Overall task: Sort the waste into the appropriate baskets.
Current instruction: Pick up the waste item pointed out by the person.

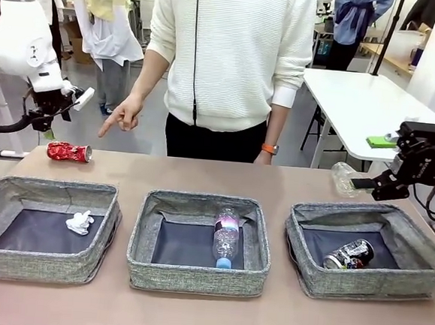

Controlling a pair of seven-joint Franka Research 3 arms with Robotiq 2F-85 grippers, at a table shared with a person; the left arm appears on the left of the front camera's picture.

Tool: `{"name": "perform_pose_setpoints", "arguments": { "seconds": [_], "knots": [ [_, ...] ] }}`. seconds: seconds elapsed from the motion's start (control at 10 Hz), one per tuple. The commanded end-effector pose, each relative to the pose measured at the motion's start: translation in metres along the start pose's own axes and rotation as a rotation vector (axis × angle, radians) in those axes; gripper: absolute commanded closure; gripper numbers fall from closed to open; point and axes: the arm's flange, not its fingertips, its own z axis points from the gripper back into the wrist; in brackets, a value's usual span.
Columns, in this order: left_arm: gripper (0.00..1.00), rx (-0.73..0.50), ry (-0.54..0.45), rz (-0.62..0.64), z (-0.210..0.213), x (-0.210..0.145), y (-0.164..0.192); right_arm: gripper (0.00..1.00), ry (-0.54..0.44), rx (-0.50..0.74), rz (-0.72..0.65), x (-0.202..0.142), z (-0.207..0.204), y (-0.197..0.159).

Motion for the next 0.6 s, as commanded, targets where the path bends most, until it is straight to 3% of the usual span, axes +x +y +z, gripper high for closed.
{"name": "perform_pose_setpoints", "arguments": {
  "seconds": [0.0,0.2,0.3,0.5],
  "knots": [
    [0.00,-0.026,0.040,0.034,0.005,0.003,-0.008,0.00,0.006,0.013,0.018,0.000,0.001,0.002],
    [0.00,-0.030,0.009,0.013,-0.015,-0.002,0.004,0.00,0.006,0.013,0.018,0.000,0.001,0.002],
    [0.00,-0.020,-0.120,-0.093,-0.025,-0.004,0.008,0.00,0.006,0.013,0.018,0.000,0.001,0.002],
    [0.00,-0.043,-0.104,-0.015,-0.048,-0.015,0.017,0.00,0.006,0.013,0.018,0.000,0.001,0.002]
  ]
}}
